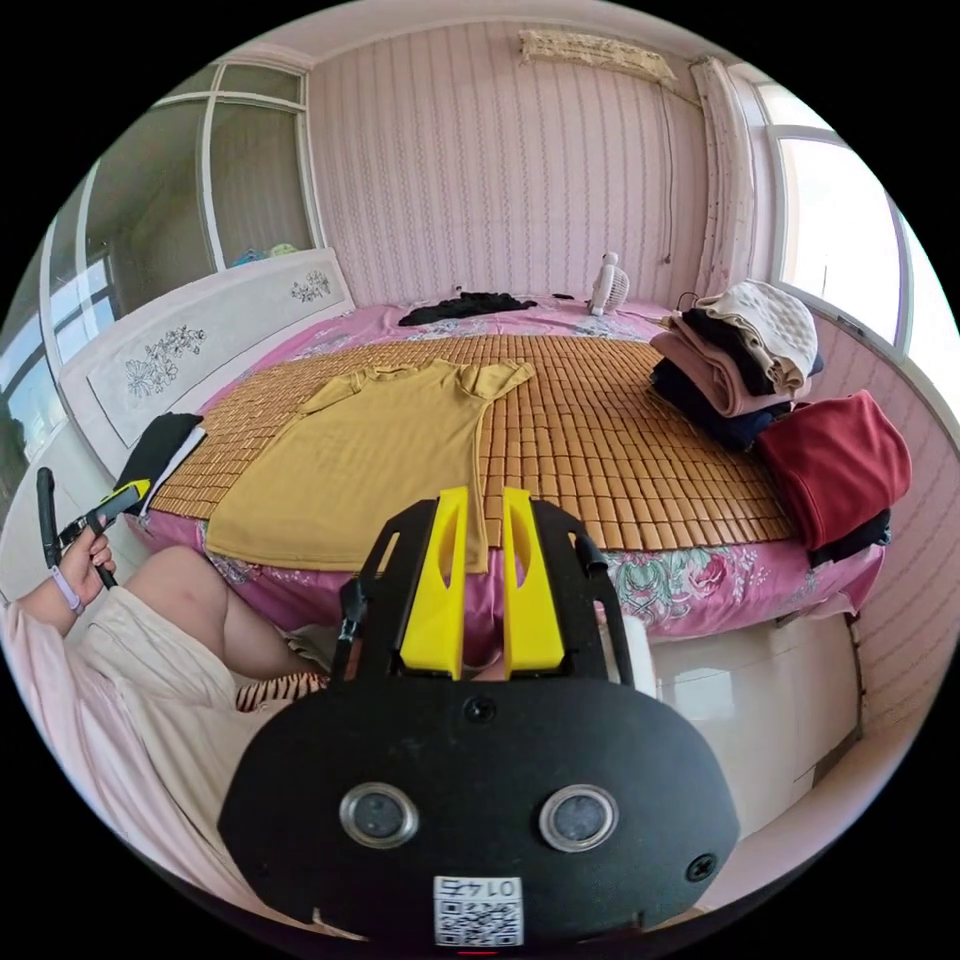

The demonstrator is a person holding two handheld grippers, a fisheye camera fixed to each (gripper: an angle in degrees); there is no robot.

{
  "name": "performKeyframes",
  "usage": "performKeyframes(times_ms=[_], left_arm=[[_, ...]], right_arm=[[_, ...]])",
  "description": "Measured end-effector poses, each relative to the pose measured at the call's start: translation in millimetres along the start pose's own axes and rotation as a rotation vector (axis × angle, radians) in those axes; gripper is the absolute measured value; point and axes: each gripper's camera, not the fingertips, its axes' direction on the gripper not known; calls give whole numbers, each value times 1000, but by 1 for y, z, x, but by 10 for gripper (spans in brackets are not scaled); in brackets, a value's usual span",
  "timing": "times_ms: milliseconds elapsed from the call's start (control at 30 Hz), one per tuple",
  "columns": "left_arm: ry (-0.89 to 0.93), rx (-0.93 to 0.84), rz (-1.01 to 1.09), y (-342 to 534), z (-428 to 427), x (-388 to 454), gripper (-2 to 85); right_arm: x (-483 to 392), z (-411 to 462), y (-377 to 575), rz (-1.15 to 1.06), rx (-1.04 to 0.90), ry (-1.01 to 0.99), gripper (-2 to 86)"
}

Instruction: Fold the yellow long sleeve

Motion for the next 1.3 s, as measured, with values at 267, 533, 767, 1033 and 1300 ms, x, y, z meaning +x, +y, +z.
performKeyframes(times_ms=[267, 533, 767, 1033, 1300], left_arm=[[-7, 125, -27, 17, -32, 4, 35], [33, 152, -86, 6, -24, 1, 62], [117, 75, -7, -32, 37, 15, 81], [209, -36, 74, -101, 173, 34, 90], [213, -165, 142, -207, 304, 49, 86]], right_arm=[[-17, 1, 21, -98, 10, -18, 62], [-24, 37, 16, -123, -2, -98, 85], [-28, 124, -12, -86, -40, -232, 90], [-52, 282, -79, -168, -115, -387, 88], [-70, 398, -152, -147, -187, -486, 84]])
